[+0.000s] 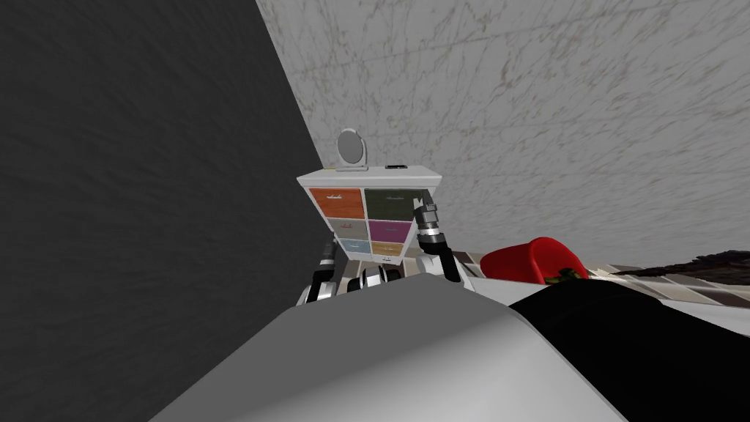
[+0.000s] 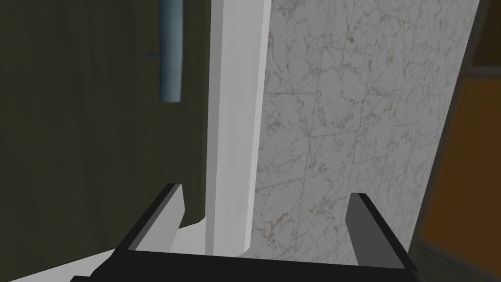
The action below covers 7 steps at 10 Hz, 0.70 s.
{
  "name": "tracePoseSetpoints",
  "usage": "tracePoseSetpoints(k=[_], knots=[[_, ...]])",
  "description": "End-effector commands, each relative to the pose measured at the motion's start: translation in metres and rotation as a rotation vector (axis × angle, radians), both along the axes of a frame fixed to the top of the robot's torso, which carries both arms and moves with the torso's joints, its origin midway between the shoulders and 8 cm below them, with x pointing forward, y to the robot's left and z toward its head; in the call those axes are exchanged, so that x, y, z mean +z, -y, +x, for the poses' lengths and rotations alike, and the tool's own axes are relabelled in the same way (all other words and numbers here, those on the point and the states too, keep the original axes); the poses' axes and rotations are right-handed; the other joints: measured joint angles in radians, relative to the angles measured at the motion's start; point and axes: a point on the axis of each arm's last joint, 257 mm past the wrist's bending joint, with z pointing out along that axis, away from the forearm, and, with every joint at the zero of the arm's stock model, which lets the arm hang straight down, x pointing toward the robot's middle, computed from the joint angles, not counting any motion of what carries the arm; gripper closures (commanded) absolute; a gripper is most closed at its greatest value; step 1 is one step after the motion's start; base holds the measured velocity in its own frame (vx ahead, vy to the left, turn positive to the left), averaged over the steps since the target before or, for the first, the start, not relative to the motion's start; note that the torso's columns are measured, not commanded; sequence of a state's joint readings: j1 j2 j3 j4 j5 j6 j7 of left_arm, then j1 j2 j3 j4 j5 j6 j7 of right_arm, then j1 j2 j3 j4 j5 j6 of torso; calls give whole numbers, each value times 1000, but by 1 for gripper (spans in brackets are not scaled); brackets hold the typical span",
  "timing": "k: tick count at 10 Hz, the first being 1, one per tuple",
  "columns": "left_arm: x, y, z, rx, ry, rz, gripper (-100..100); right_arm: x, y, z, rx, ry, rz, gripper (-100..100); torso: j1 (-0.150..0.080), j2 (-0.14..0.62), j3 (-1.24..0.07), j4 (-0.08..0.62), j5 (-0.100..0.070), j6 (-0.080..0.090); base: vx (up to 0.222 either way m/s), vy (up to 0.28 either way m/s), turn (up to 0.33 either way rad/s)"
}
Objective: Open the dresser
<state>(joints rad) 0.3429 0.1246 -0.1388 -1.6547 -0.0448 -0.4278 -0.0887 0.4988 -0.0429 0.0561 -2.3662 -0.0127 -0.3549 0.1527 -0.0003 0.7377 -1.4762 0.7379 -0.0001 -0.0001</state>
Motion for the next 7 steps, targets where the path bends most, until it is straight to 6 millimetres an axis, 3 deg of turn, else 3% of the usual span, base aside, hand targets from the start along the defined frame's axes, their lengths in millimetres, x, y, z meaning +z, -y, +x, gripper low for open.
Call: tracePoseSetpoints(k=[1, 7], knots=[[-13, 5, 4, -10, -19, 19, -100, 0, 0, 0, 0, 0, 0, 0, 0, 0, 0, 0, 0, 0, 44, -50, -58], [-34, 23, 16, -23, -44, 23, -100, -5, -3, 2, 8, -14, 4, 0, -9, -3, -3, 2, -1, 3, 39, -42, -56]])
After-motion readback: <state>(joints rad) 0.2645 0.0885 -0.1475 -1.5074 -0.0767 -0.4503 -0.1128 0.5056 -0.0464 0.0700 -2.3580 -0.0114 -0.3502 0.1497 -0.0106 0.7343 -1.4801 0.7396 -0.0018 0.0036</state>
